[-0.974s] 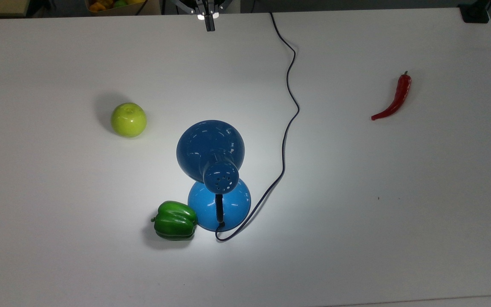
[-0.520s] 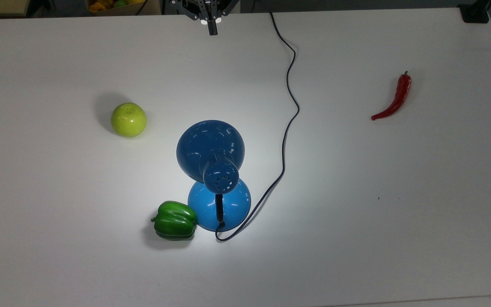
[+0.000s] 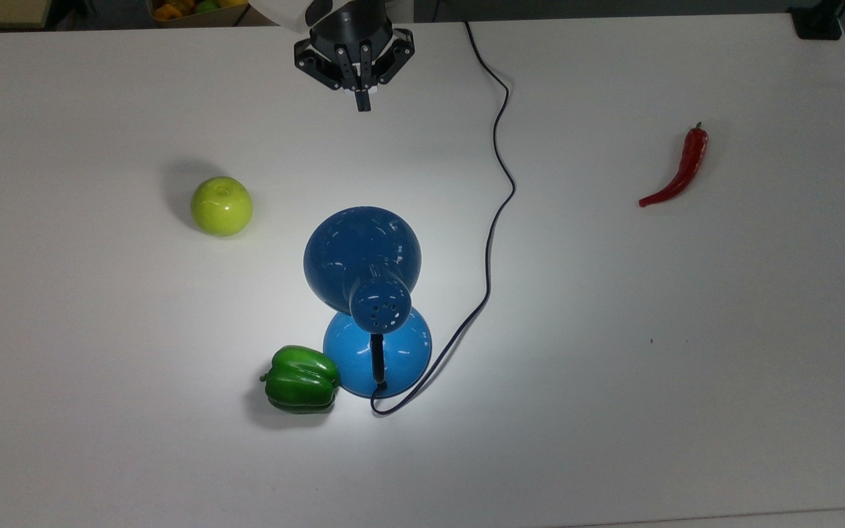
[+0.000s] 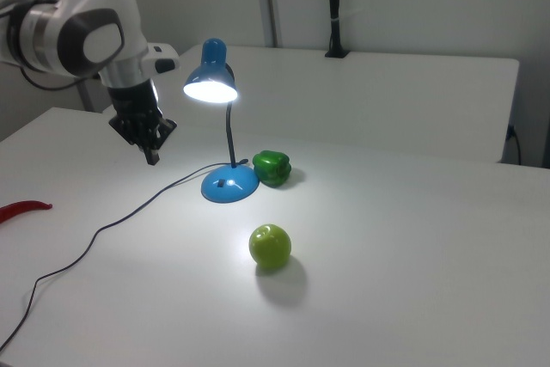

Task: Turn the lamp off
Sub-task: 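Move the gripper toward the blue lamp's dome shade, then lower the gripper onto the lamp shade toward the base switch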

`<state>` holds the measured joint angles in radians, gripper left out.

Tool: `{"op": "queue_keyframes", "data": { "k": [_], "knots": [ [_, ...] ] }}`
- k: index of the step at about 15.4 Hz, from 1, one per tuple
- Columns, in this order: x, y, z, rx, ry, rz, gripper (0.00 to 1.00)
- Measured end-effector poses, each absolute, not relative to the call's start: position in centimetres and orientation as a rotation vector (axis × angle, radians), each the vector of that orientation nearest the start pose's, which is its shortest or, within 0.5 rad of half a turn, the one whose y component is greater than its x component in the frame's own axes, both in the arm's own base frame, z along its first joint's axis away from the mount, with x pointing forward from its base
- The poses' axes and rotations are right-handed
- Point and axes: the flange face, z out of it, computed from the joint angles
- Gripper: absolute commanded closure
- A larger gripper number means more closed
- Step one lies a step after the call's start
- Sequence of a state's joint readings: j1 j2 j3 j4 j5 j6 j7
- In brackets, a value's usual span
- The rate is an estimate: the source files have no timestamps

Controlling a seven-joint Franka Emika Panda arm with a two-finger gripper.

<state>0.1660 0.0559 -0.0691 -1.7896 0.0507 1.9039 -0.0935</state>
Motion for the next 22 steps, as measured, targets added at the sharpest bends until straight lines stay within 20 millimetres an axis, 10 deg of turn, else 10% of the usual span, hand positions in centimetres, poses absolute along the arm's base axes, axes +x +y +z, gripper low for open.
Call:
{"op": "queue_keyframes", "data": {
  "k": [22],
  "knots": [
    [62.9,6.9,39.6,-3.082,-0.259,-0.497,1.00]
  ]
}}
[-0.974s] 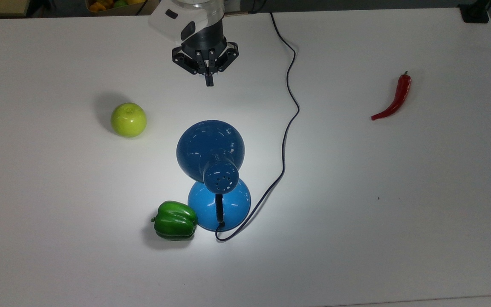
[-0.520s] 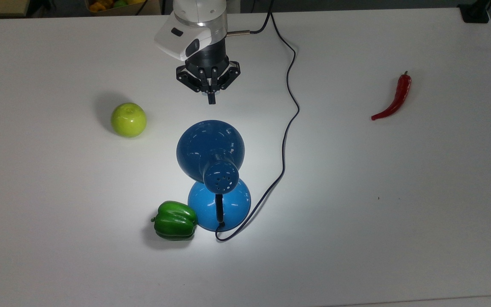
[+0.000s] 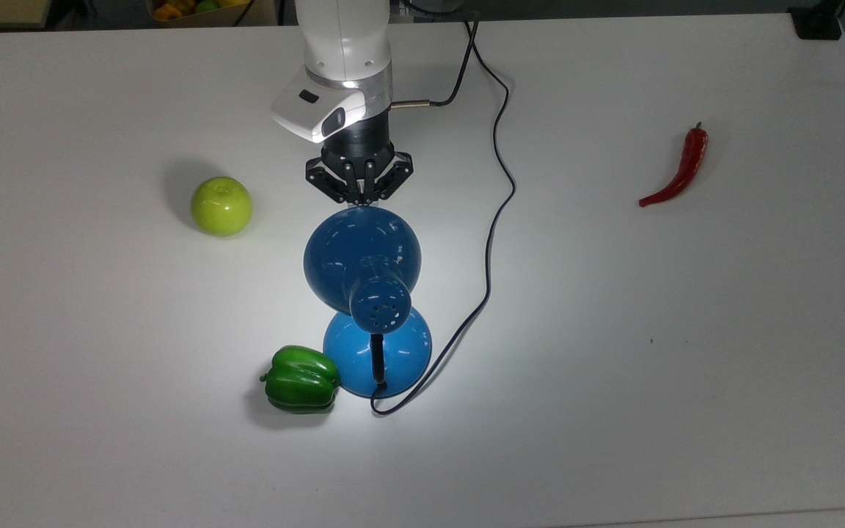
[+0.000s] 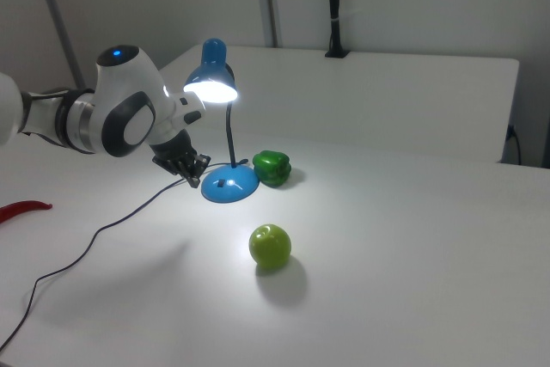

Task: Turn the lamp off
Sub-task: 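Lower the gripper onto the lamp shade toward the base switch, then press down on the lamp's base switch with the gripper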

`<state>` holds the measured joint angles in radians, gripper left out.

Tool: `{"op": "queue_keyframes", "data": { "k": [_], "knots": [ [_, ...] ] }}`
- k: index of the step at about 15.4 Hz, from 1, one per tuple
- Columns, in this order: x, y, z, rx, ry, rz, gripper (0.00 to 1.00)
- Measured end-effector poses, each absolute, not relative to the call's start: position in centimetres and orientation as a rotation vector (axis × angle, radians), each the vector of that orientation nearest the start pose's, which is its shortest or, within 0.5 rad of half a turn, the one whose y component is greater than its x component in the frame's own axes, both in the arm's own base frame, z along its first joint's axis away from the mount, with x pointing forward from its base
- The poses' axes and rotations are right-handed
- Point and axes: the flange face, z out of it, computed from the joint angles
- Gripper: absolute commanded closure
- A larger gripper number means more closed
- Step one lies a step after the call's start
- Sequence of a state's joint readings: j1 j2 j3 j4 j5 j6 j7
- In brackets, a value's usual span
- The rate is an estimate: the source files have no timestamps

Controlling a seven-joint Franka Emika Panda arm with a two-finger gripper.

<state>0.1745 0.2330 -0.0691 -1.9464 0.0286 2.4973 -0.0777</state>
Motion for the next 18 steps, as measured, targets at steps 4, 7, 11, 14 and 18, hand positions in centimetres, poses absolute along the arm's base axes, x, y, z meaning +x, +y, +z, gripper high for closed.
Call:
{"op": "queue_keyframes", "data": {
  "k": [4,7,11,14,18],
  "knots": [
    [63.9,7.0,38.2,-3.066,-0.241,-0.600,1.00],
    [64.4,7.0,37.0,-3.055,-0.234,-0.658,1.00],
    [65.0,7.1,35.7,-3.042,-0.229,-0.725,1.00],
    [65.3,7.3,35.0,-3.035,-0.232,-0.754,1.00],
    [65.8,7.8,34.0,-3.017,-0.237,-0.820,1.00]
  ]
}}
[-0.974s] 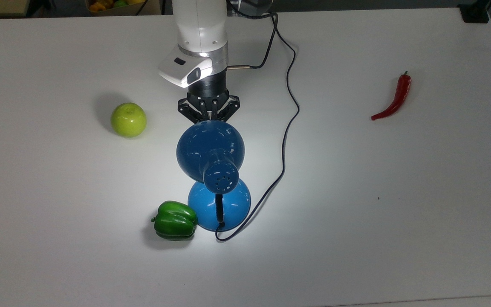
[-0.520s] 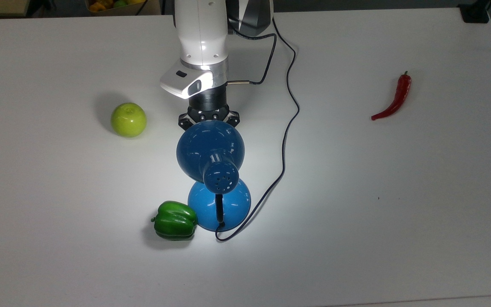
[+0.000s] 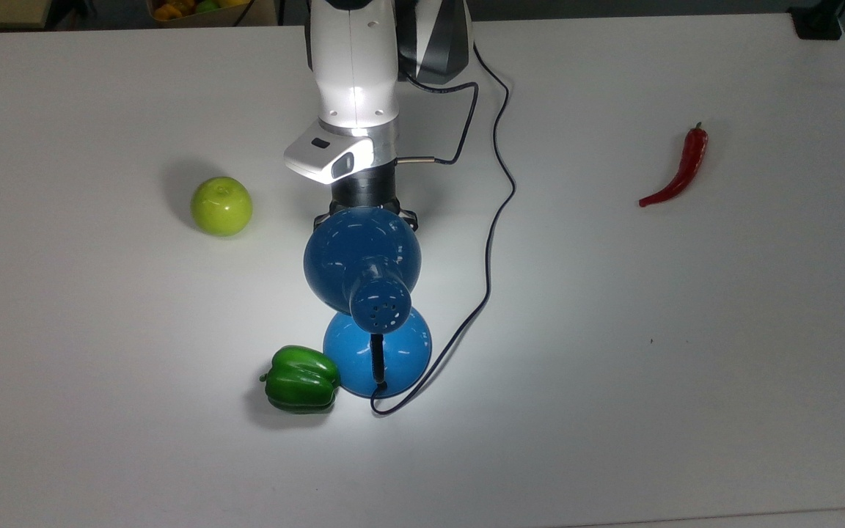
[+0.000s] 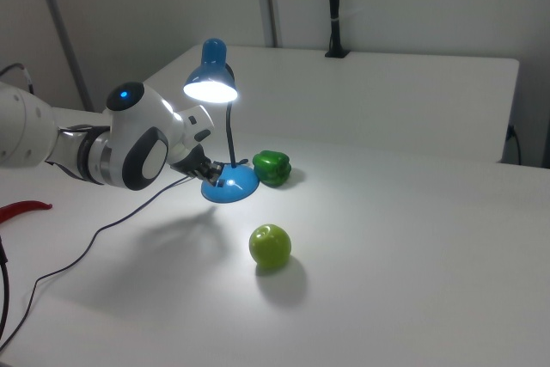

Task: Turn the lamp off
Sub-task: 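Press down on the lamp's base switch with the gripper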

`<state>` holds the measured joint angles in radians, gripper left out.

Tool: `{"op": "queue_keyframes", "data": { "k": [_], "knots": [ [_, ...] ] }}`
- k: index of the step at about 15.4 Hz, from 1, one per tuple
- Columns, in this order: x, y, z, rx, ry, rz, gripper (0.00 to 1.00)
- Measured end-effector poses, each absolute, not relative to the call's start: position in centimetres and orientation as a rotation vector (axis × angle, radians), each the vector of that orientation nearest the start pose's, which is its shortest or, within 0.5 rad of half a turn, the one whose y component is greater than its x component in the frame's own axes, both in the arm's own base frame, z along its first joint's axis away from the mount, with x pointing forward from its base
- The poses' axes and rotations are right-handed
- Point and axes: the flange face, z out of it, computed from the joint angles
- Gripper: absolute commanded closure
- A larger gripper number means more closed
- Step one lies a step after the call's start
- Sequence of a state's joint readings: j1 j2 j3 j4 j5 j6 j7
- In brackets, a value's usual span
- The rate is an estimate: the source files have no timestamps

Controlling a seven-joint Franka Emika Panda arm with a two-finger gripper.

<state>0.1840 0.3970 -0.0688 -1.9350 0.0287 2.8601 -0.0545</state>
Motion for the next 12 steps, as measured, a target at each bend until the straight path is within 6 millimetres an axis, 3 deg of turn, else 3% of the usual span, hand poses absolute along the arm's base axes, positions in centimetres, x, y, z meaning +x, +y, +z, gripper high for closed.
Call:
{"op": "queue_keyframes", "data": {
  "k": [12],
  "knots": [
    [68.0,8.3,32.8,-3.010,-0.241,-0.852,1.00]
  ]
}}
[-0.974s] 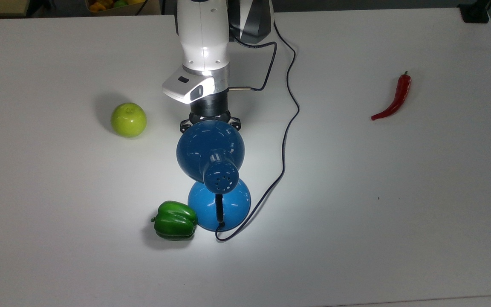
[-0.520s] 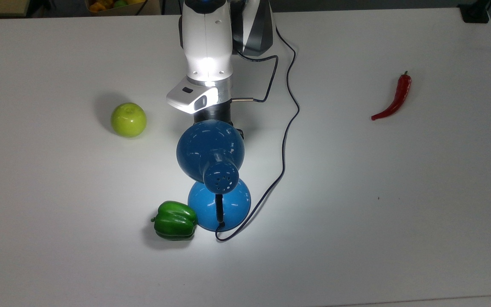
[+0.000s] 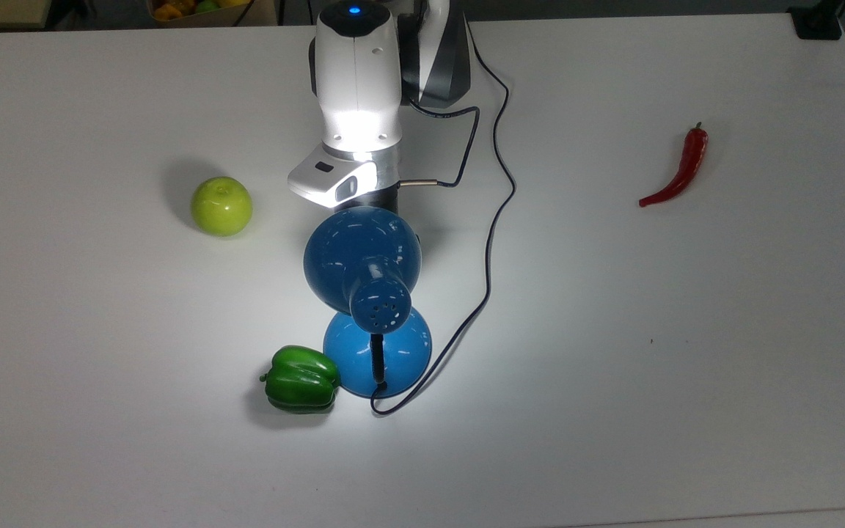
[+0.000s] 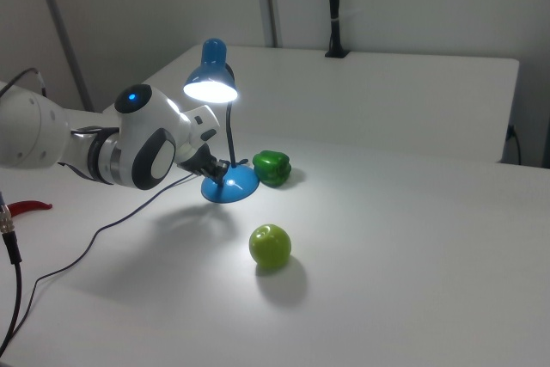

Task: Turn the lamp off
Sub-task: 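Press down on the lamp's base switch with the gripper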

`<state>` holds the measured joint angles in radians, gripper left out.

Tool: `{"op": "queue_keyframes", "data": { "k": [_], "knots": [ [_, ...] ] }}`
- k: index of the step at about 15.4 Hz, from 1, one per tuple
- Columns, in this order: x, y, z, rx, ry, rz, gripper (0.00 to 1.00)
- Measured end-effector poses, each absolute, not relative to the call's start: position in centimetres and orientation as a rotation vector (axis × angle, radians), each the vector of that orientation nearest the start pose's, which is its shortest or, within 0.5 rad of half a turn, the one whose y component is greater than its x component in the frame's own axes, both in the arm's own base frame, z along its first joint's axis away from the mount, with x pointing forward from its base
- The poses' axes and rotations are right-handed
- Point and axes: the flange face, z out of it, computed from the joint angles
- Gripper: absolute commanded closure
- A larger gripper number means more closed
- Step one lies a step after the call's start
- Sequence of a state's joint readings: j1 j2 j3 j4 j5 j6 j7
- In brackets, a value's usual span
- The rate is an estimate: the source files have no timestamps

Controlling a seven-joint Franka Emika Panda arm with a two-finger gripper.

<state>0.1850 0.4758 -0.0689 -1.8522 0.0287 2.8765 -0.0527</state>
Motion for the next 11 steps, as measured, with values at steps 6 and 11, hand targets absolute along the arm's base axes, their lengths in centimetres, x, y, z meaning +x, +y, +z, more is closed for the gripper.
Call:
{"op": "queue_keyframes", "data": {
  "k": [6,11],
  "knots": [
    [68.23,8.32,31.98,-3.015,-0.243,-0.841,1.00],
    [68.27,8.33,31.81,-3.016,-0.243,-0.838,1.00]
  ]
}}
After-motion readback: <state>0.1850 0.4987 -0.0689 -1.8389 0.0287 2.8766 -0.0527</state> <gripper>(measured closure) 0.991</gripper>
